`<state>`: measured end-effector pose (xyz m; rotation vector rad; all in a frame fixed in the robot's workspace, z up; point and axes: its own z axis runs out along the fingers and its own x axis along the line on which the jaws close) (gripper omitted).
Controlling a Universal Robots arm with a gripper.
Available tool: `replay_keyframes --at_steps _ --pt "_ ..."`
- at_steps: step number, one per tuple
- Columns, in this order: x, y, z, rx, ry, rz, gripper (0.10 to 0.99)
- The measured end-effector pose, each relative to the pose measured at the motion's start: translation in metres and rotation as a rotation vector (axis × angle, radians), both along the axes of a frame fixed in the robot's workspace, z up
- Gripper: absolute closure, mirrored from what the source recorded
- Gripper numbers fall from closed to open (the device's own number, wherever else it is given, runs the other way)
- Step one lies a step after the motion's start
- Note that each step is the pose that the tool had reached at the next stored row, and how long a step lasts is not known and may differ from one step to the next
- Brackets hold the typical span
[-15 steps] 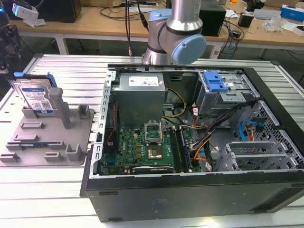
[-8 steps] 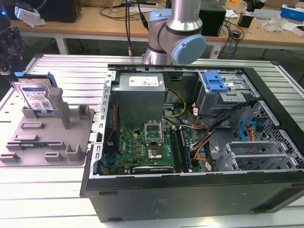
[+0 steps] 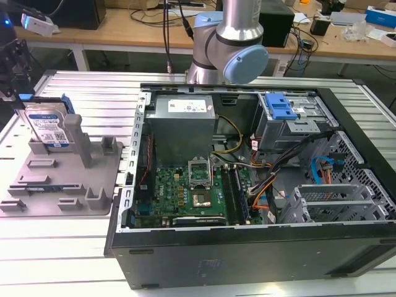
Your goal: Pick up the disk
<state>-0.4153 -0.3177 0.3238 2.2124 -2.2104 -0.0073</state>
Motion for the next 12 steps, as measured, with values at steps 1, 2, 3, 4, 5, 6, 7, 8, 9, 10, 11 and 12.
replay_keyframes --at_steps 1,2,3,4,5,6,7,8,9,10,11,12 --pt "0.0 0.0 -0.0011 0.0 -0.0001 0.0 0.545" --pt "0.0 0.0 -0.0017 0.0 0.0 0.0 0.545" --pt "0.0 0.0 -0.0025 0.0 0.0 0.0 0.545" --pt "0.0 0.0 -0.0033 0.0 -0.0001 0.0 0.545" --pt "0.0 0.0 -0.0047 0.0 -0.0001 0.0 0.545" --pt "0.0 0.0 -0.006 0.0 -0.0001 0.0 0.545" --pt "0.0 0.0 -0.0074 0.0 0.0 0.0 0.545" --pt "0.0 0.0 -0.0089 0.0 -0.0001 0.0 0.545" --pt "0.0 0.0 -0.0104 0.0 -0.0001 0.0 0.545" --pt "0.0 0.0 -0.0113 0.0 -0.0001 0.0 0.545" --pt "0.0 0.0 -0.0128 0.0 -0.0001 0.0 0.545" --pt "0.0 0.0 -0.0136 0.0 -0.0001 0.0 0.545"
